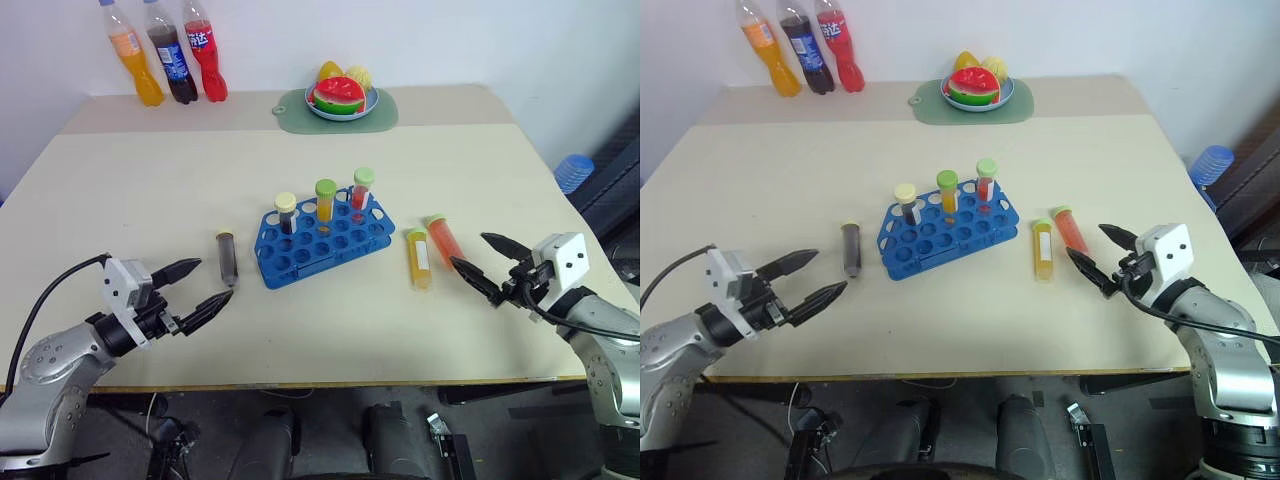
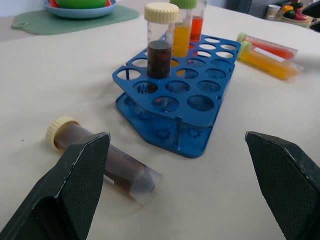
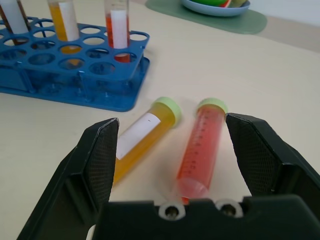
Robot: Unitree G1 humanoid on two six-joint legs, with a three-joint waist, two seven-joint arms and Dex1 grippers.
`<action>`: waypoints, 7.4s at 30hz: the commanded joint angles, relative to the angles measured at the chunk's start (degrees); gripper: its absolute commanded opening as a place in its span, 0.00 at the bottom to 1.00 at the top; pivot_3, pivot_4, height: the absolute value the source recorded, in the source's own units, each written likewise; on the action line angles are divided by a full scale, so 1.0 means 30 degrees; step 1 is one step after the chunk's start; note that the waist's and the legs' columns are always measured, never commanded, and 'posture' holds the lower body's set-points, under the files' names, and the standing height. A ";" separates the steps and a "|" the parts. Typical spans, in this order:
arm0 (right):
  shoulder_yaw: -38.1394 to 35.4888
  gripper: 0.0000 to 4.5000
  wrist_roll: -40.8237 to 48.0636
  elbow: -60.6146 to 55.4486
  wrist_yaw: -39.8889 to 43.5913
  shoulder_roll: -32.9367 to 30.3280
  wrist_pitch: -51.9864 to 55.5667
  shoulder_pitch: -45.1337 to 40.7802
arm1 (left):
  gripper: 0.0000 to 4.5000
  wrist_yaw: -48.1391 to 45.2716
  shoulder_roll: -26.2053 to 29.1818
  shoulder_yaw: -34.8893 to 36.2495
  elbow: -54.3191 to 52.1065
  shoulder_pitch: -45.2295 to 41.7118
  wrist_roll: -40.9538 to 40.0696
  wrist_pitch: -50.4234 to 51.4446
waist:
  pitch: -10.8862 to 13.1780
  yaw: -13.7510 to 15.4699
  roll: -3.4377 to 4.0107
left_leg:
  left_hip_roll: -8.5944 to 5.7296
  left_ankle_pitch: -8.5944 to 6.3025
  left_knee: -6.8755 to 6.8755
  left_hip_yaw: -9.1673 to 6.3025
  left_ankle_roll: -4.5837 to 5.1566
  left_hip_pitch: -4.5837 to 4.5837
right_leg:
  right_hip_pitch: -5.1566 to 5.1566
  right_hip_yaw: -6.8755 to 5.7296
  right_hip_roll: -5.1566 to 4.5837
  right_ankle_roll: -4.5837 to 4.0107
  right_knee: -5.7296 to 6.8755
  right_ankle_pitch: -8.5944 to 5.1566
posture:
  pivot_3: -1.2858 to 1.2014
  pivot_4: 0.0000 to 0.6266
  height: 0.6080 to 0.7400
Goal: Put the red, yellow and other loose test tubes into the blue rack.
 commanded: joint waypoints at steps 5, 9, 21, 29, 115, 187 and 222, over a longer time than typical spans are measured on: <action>-0.0528 0.84 0.0527 -0.0128 0.0333 -0.0577 -0.0489 -0.0587 | 0.99 -0.0738 0.0066 0.0119 0.0184 -0.0076 -0.0058 -0.0406 | 0.0000 0.0018 0.0001 | 0.0001 0.0000 -0.0004 -0.0001 0.0000 0.0000 | 0.0000 0.0001 -0.0004 -0.0001 -0.0001 -0.0001 | 0.52 0.24 1.00; -0.0624 0.84 0.0863 -0.0080 0.0424 -0.0683 -0.0060 -0.0855 | 0.99 -0.1472 0.0076 0.0047 0.0516 -0.0193 -0.0013 -0.0756 | 0.0000 0.0017 0.0001 | 0.0001 -0.0001 -0.0004 -0.0001 0.0000 -0.0001 | 0.0001 0.0001 -0.0005 -0.0001 -0.0002 -0.0001 | 0.52 0.24 1.00; 0.1674 0.84 0.0589 0.1487 -0.0394 -0.2277 0.5226 -0.5500 | 0.99 -0.1427 0.0027 -0.2230 -0.0757 -0.2097 0.0941 -0.0592 | 0.0004 -0.0004 0.0007 | 0.0005 0.0000 -0.0007 -0.0005 0.0000 -0.0007 | -0.0015 0.0003 -0.0008 -0.0002 -0.0003 -0.0001 | 0.52 0.24 1.00; 0.5799 0.84 -0.1019 0.5951 -0.1703 -0.3031 1.2651 -1.2654 | 0.99 -0.0166 -0.0321 -0.3714 -0.2060 -0.3076 0.1194 0.0367 | 0.0014 -0.0032 0.0022 | 0.0000 0.0000 -0.0028 -0.0002 0.0000 -0.0022 | -0.0048 0.0009 -0.0008 -0.0010 -0.0008 -0.0005 | 0.52 0.24 1.00; 0.5114 0.18 -0.1667 1.4030 -0.1240 0.9815 -1.0207 -1.0446 | 1.00 -0.3015 -0.0370 -0.3597 0.1206 -0.3096 0.0666 -0.1606 | 0.0041 -0.0543 0.0081 | -0.0013 0.0016 -0.0050 -0.0015 -0.0029 0.0011 | -0.0069 0.0016 0.0036 -0.0011 0.0044 -0.0006 | 0.52 0.24 1.00; 0.4326 0.18 0.1662 -0.5202 -0.1131 -0.0037 1.1839 -0.5958 | 1.00 0.2260 -0.3395 -0.5757 -0.1241 -0.6526 -0.0066 0.3036 | 0.0058 -0.0048 0.0048 | -0.0027 -0.0001 -0.0011 -0.0042 0.0006 -0.0099 | -0.0069 -0.0042 0.0007 0.0002 -0.0043 -0.0007 | 0.52 0.24 1.00; 0.7739 0.18 -0.2980 1.0527 -0.3002 1.2423 -1.2066 -0.8340 | 1.00 0.4383 -0.3226 -0.3948 -0.4109 -0.3544 -0.1497 0.4459 | 0.0056 -0.0164 0.0072 | -0.0025 0.0034 -0.0068 -0.0039 -0.0063 -0.0008 | -0.0086 -0.0004 0.0041 -0.0012 0.0031 -0.0010 | 0.52 0.24 1.00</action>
